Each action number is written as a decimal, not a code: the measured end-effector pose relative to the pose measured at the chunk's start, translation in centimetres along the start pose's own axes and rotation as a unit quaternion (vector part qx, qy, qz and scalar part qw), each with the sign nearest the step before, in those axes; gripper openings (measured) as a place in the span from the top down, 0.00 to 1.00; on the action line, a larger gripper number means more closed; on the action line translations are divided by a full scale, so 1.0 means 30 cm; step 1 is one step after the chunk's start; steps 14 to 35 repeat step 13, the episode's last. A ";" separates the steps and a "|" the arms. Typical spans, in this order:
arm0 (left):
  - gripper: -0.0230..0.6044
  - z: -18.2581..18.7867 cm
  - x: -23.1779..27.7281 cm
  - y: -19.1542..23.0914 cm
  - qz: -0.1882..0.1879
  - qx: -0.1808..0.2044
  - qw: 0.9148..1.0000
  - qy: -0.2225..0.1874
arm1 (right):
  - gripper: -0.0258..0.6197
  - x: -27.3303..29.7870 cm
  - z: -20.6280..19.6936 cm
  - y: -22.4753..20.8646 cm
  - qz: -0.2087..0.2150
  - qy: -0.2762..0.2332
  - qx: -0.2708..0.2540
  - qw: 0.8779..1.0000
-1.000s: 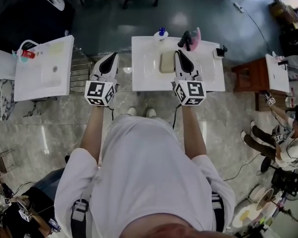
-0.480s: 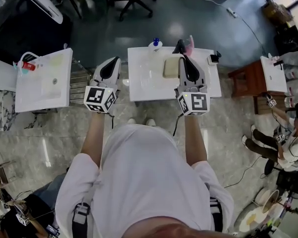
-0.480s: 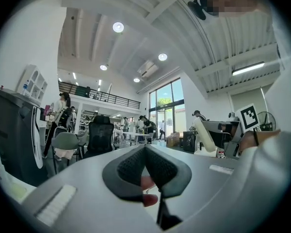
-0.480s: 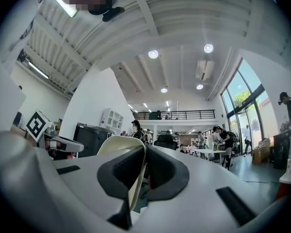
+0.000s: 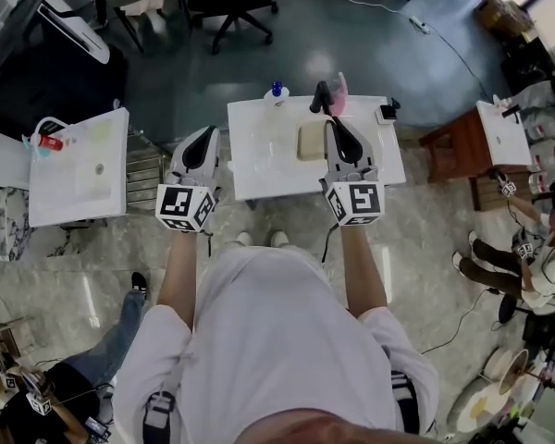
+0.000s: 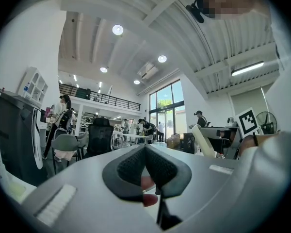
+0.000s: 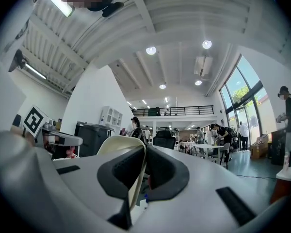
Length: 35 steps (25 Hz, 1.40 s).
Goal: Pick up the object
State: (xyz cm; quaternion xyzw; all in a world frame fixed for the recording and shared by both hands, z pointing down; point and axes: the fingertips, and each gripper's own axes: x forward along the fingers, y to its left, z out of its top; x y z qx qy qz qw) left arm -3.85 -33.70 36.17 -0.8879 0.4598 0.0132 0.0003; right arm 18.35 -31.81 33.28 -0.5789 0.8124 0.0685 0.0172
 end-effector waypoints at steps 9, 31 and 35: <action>0.96 0.006 -0.008 -0.078 0.000 0.007 1.000 -0.002 | 0.92 -0.039 -0.018 -0.025 0.006 0.005 0.006 1.000; 0.96 0.010 0.009 -0.118 -0.002 0.008 1.000 -0.003 | 0.92 -0.062 -0.031 -0.058 0.008 0.005 0.012 1.000; 0.96 0.010 0.009 -0.118 -0.002 0.008 1.000 -0.003 | 0.92 -0.062 -0.031 -0.058 0.008 0.005 0.012 1.000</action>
